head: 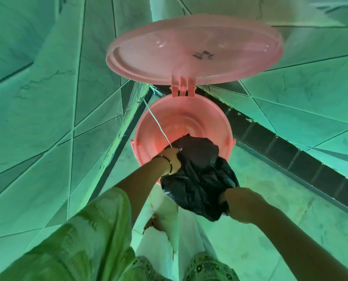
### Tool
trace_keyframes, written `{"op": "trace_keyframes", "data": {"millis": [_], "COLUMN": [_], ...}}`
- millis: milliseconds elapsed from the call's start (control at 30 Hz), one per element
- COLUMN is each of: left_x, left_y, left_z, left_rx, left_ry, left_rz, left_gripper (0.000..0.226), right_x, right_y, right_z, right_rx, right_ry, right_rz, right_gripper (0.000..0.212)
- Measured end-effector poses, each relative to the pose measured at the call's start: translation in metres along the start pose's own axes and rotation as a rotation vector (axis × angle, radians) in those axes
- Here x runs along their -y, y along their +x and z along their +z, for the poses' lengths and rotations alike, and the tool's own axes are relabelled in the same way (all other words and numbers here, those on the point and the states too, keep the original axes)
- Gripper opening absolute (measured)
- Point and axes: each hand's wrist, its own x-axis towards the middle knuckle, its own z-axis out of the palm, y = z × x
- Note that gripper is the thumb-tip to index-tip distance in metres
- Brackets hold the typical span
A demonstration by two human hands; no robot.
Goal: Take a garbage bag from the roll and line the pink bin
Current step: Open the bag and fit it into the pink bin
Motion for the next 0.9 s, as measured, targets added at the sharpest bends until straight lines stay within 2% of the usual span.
{"op": "trace_keyframes", "data": {"millis": [100, 233, 300, 400, 500, 567, 667, 733, 800, 900], "left_x": [-0.001, -0.016, -0.018, -0.015, -0.005, 0.004, 0.016, 0.03, 0.046, 0.064], "left_y": [-0.04, -0.102, -0.124, -0.13, -0.123, -0.113, -0.101, -0.097, -0.096, -0.106], "left_z": [0.021, 0.044, 0.053, 0.049, 0.031, 0.012, -0.027, -0.051, -0.066, -0.068], "left_rx": [0.059, 0.138, 0.212, 0.196, -0.018, -0.29, -0.774, -1.048, -1.19, -1.139], "left_ry": [0.223, 0.115, 0.176, 0.175, -0.012, -0.188, -0.461, -0.604, -0.647, -0.355], "left_rz": [-0.023, 0.094, 0.192, 0.256, 0.224, 0.146, -0.036, -0.118, -0.027, 0.141], "left_gripper": [0.057, 0.046, 0.045, 0.046, 0.049, 0.048, 0.042, 0.036, 0.033, 0.031], "right_x": [-0.014, -0.03, -0.033, -0.033, -0.029, -0.024, -0.015, -0.01, -0.008, -0.012], "right_y": [-0.004, 0.003, 0.004, 0.006, 0.009, 0.008, 0.004, -0.001, -0.006, -0.007], "right_z": [-0.01, -0.03, -0.039, -0.045, -0.045, -0.044, -0.042, -0.044, -0.047, -0.046], "right_rx": [-0.104, -0.239, -0.288, -0.297, -0.297, -0.364, -0.596, -0.78, -0.897, -0.903], "right_ry": [0.095, 0.22, 0.238, 0.208, 0.191, 0.244, 0.384, 0.508, 0.577, 0.484], "right_rz": [0.029, 0.047, 0.049, 0.043, 0.02, 0.005, -0.06, -0.077, -0.023, 0.047], "right_gripper": [0.031, 0.033, 0.027, 0.021, 0.027, 0.032, 0.042, 0.041, 0.037, 0.036]}}
